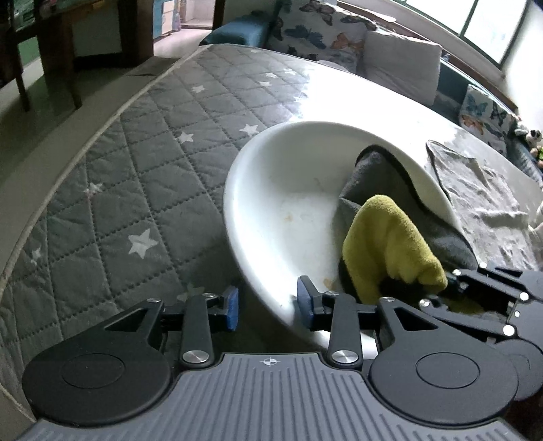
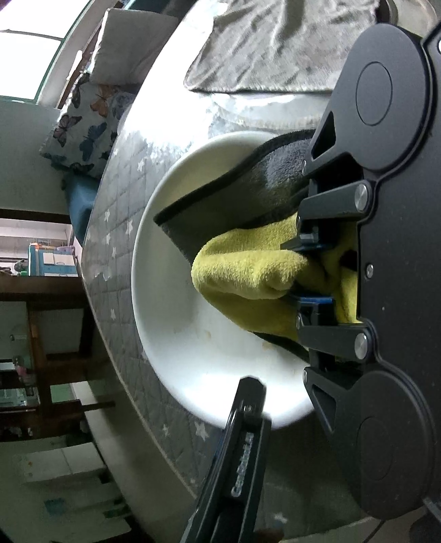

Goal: Clean bowl

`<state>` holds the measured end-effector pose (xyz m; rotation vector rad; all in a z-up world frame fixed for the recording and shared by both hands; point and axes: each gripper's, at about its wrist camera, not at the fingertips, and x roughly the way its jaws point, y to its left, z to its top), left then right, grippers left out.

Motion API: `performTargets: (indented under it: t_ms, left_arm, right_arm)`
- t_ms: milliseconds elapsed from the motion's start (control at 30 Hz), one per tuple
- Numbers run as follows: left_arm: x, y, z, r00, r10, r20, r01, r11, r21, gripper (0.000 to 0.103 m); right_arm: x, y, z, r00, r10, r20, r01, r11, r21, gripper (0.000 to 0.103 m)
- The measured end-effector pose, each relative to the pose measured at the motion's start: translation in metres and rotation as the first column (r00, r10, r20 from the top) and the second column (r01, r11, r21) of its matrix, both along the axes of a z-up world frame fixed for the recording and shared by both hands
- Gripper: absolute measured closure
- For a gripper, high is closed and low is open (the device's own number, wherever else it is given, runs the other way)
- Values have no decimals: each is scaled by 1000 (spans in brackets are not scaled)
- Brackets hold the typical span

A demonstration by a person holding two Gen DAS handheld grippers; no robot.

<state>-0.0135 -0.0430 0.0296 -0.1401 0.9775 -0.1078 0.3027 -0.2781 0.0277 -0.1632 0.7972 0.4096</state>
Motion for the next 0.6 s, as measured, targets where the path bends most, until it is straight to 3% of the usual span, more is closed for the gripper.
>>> performTargets:
  t_ms: [367, 600]
  left_arm:
    - [4, 6, 0, 993, -121, -9, 122, 993, 4, 74]
    - [5, 1, 2, 982, -190, 10, 189, 980, 63, 73]
  right_arm:
    - [10, -1, 2, 999, 24, -26, -24, 1000, -4, 79]
    - [18, -2, 3, 999, 35, -40, -36, 999, -14, 79]
